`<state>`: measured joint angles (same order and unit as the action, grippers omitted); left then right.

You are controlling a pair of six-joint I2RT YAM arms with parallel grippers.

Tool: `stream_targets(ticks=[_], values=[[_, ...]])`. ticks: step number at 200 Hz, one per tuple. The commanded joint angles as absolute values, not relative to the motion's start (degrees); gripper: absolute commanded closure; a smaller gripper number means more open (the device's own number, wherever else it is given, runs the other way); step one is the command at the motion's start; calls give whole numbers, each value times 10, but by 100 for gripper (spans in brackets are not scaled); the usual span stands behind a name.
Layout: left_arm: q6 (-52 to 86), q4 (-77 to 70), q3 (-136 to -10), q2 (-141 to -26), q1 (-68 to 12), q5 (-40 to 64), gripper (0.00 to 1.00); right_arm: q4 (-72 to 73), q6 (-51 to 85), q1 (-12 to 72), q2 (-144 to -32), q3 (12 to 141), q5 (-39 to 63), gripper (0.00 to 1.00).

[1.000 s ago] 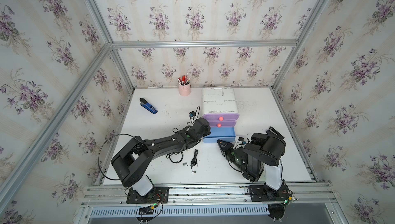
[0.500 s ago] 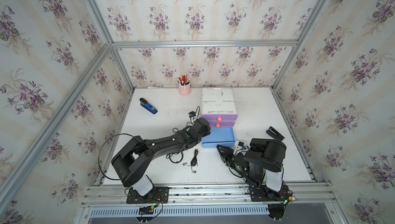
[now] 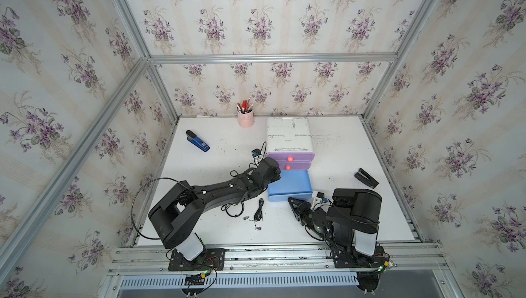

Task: Place the wired earphones into the drawer by color
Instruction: Open the drawer in the storage box.

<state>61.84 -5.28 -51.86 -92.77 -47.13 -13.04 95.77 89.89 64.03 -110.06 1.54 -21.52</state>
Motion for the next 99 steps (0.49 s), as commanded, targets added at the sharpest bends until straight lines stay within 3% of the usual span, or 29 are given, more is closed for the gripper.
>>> stream_targets(ticks=[1, 24, 68, 99], values=[[611, -62, -519, -929, -470, -142, 81, 1045, 901, 646, -1103, 14, -159, 85], [610, -62, -518, -930, -471, -142, 80, 1044, 901, 646, -1106, 18, -159, 77], [609, -70, -512, -924, -472, -137, 79, 1044, 903, 647, -1099, 22, -156, 47], [607, -86, -490, -903, -475, -134, 66, 1044, 903, 658, -1082, 19, -166, 39]])
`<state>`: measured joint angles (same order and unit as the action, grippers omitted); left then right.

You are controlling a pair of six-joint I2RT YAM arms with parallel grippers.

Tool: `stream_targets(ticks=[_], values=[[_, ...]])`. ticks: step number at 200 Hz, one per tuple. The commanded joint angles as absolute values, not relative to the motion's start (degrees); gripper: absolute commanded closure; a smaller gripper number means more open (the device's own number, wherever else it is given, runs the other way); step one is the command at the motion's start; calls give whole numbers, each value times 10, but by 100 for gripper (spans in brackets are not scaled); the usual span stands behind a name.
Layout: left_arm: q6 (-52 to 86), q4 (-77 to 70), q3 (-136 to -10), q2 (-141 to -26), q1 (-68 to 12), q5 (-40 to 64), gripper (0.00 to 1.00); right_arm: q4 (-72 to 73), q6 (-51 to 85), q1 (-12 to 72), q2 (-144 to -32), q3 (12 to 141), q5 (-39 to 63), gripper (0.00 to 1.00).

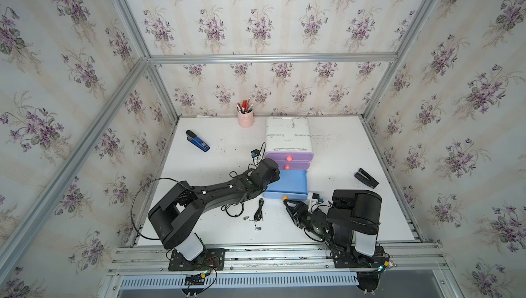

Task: Place the wired earphones into the drawer by color
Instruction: Open the drawer in the storage box.

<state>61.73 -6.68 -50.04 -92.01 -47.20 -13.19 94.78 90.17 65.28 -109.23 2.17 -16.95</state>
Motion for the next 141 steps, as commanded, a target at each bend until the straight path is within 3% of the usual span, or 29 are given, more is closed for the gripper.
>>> stream_targets(ticks=[1, 76, 118, 123, 141], values=[[607, -86, -489, -902, -475, -134, 66, 1045, 903, 658, -1082, 19, -167, 38], [554, 20, -459, -756, -475, -110, 51, 1045, 908, 665, -1017, -23, -180, 36], [527, 234, -436, -563, -475, -128, 46, 1020, 890, 683, -930, -59, -175, 35], [521, 267, -443, -546, -475, -130, 40, 1003, 886, 684, -915, -60, -170, 35], [524, 398, -476, -520, -472, -143, 38, 882, 868, 685, -825, -39, -149, 35]])
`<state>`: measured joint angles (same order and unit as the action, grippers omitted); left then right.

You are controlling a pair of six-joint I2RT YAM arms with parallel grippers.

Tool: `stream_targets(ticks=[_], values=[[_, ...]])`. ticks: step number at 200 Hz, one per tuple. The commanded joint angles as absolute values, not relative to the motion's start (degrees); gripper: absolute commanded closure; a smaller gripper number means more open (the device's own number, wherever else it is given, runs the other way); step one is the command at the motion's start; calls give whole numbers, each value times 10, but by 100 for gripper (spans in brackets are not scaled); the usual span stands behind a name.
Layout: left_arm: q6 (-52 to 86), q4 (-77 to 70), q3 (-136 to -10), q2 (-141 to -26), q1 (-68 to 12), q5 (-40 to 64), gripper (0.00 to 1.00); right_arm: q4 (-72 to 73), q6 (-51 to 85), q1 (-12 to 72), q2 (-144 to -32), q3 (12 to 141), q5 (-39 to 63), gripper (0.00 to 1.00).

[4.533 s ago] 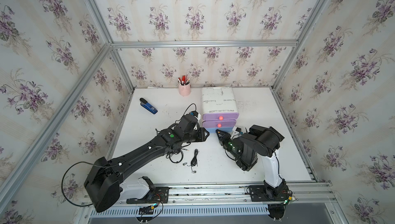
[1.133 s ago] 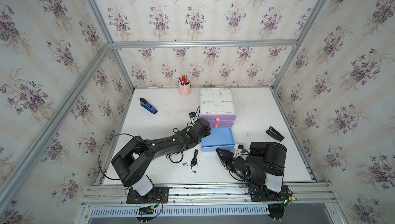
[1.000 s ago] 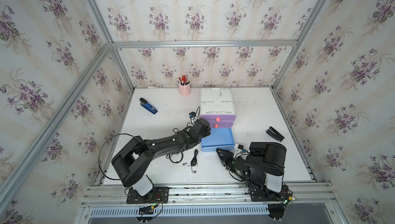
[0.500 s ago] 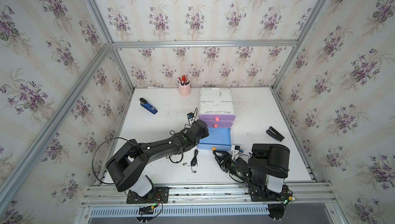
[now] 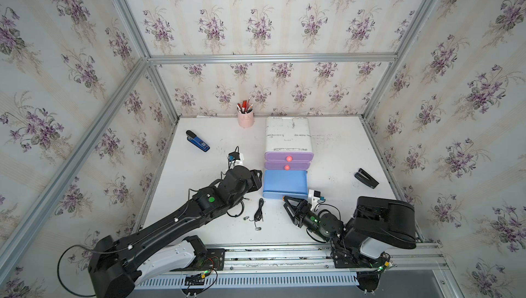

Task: Place the wired earphones into the drawer by color
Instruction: Open the drawer in the storage box.

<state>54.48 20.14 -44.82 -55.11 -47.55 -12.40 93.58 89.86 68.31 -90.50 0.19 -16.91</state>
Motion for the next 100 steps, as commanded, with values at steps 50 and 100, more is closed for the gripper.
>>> stream_targets(ticks=[50, 100], values=[[539, 452, -456, -526, -370, -38, 34, 112, 615, 686, -523, 266, -163, 35], [417, 466, -506, -700, -258, 91, 34, -83, 551, 685, -474, 360, -186, 35]])
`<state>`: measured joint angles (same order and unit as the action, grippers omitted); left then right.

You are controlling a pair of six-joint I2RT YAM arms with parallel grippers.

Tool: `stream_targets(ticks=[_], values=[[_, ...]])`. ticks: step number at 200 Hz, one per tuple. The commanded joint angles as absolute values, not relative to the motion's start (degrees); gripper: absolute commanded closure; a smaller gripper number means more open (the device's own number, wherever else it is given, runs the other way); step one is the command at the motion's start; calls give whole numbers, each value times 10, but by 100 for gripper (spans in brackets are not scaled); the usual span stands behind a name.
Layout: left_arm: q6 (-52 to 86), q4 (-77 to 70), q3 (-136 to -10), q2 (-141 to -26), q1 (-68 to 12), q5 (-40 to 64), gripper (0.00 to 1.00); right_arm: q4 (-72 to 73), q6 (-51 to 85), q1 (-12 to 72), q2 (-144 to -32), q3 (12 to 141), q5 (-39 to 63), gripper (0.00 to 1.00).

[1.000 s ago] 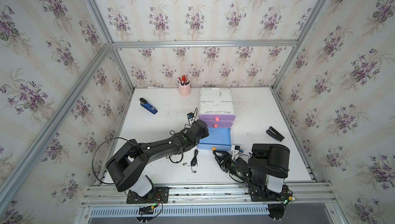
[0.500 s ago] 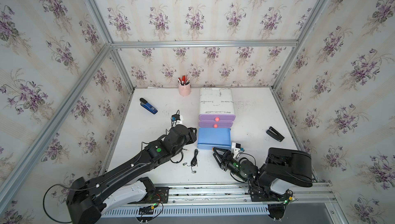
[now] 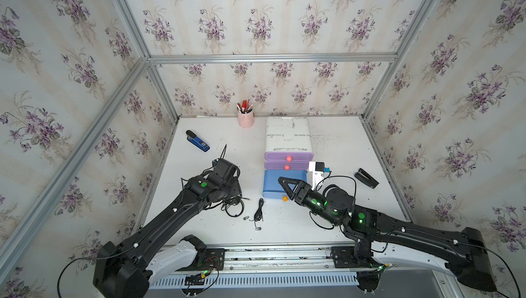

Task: Place the wired earphones into the drawer by color
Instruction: Open the drawer in the storage box.

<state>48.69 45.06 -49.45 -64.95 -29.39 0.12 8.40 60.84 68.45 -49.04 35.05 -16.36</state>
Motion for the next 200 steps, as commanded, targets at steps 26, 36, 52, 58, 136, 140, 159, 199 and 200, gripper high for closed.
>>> stream_targets(ticks=[26, 36, 52, 58, 136, 140, 159, 199, 200], values=[[419, 426, -498, -757, -230, 122, 36, -60, 562, 686, -455, 331, -190, 35], [433, 408, -494, -772, -219, 126, 37, -54, 564, 685, -455, 326, -187, 35], [462, 360, -485, -787, -211, 144, 39, -55, 562, 685, -464, 328, -182, 35], [476, 349, -484, -792, -211, 145, 40, -56, 560, 685, -469, 330, -180, 35], [558, 315, -490, -869, -209, 85, 41, -39, 528, 685, -496, 345, -171, 35], [560, 315, -490, -870, -209, 82, 41, -40, 525, 685, -498, 347, -172, 35], [568, 308, -488, -879, -208, 66, 41, -43, 511, 685, -508, 360, -172, 35], [573, 298, -492, -909, -207, 56, 42, -46, 485, 684, -530, 389, -169, 35], [573, 298, -492, -910, -207, 56, 42, -46, 484, 685, -530, 390, -169, 35]])
